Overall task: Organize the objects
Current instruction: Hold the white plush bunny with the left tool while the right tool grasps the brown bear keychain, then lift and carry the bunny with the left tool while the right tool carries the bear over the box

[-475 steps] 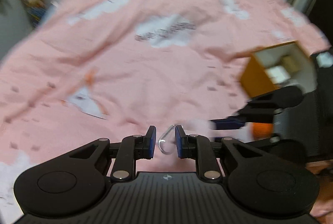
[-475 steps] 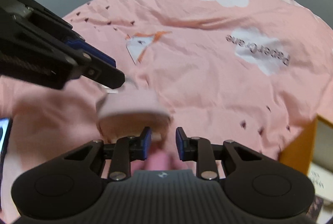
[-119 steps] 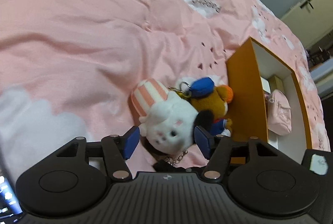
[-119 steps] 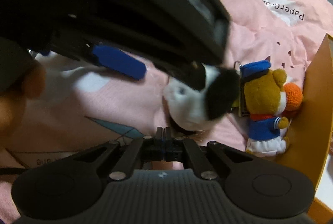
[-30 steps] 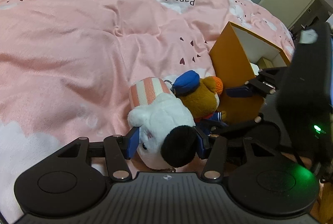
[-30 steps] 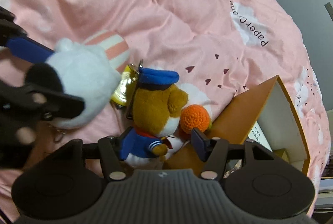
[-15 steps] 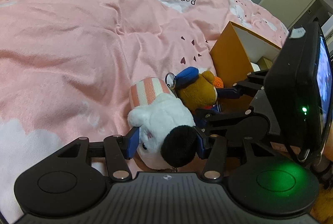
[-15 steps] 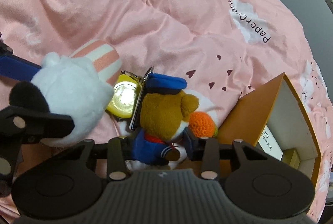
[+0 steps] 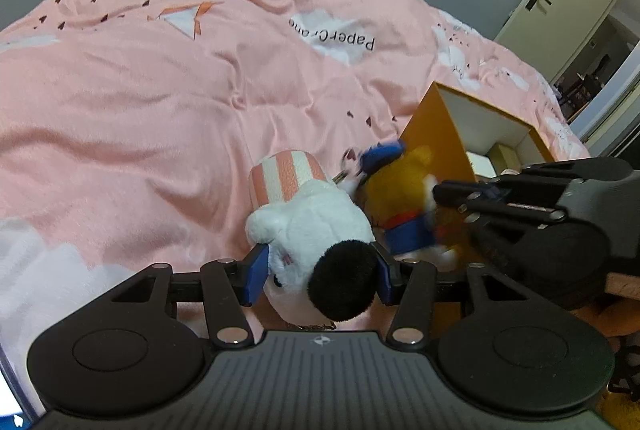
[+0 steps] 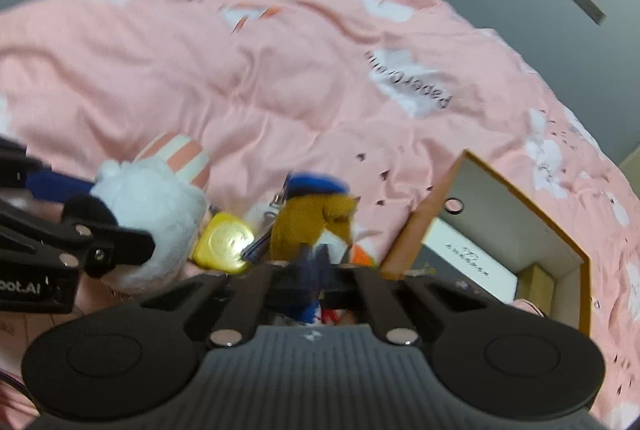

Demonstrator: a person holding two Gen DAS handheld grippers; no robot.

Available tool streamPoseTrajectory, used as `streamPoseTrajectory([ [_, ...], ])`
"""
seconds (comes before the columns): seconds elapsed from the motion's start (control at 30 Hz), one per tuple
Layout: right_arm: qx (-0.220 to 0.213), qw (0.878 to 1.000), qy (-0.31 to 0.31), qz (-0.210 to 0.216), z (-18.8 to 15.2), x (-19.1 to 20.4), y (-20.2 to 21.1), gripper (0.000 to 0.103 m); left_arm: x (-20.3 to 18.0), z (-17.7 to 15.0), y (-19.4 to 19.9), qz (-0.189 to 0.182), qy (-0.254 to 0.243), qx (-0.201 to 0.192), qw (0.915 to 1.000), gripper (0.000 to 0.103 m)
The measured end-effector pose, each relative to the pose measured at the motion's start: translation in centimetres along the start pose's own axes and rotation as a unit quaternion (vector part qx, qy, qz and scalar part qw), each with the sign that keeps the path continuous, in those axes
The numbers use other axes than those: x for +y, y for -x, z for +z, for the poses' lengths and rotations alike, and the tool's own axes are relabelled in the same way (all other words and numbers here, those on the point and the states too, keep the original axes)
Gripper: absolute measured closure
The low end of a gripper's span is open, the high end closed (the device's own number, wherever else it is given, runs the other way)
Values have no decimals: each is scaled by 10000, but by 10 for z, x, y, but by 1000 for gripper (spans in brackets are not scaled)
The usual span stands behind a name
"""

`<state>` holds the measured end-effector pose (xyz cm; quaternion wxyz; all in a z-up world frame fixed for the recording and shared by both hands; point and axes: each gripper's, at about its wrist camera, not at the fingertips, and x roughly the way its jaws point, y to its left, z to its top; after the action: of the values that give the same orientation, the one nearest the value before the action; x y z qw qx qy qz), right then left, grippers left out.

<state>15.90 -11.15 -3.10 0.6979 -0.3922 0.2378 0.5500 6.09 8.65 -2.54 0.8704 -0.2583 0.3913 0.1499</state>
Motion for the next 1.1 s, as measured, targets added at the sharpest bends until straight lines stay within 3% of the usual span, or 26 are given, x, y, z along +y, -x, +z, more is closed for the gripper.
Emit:
streamPoseTrajectory([
  [0.13,-190,9993,-302,-79,-1,-10,14,103,-5,1,3,-4,-74,-78,9999,43],
  [0.33,128,9992,-253,286,-7,-3,3,98,-4,1,1,269,-15,4,9996,43],
  [0.4,200,9991,-112,353,-8,5,-5,92,-2,2,1,326,-1,-12,9995,43],
  [0.47,287,9989,12,370,-8,12,-15,73,-1,3,2,391,-29,-44,9992,43],
  [0.7,676,9972,309,109,-3,19,-51,67,7,3,-2,381,61,29,9993,43],
  [0.83,787,9960,406,59,1,21,-65,52,11,4,-4,346,115,59,9993,43],
  [1.1,821,9947,609,76,5,31,-72,53,19,5,-7,299,264,99,9992,43],
])
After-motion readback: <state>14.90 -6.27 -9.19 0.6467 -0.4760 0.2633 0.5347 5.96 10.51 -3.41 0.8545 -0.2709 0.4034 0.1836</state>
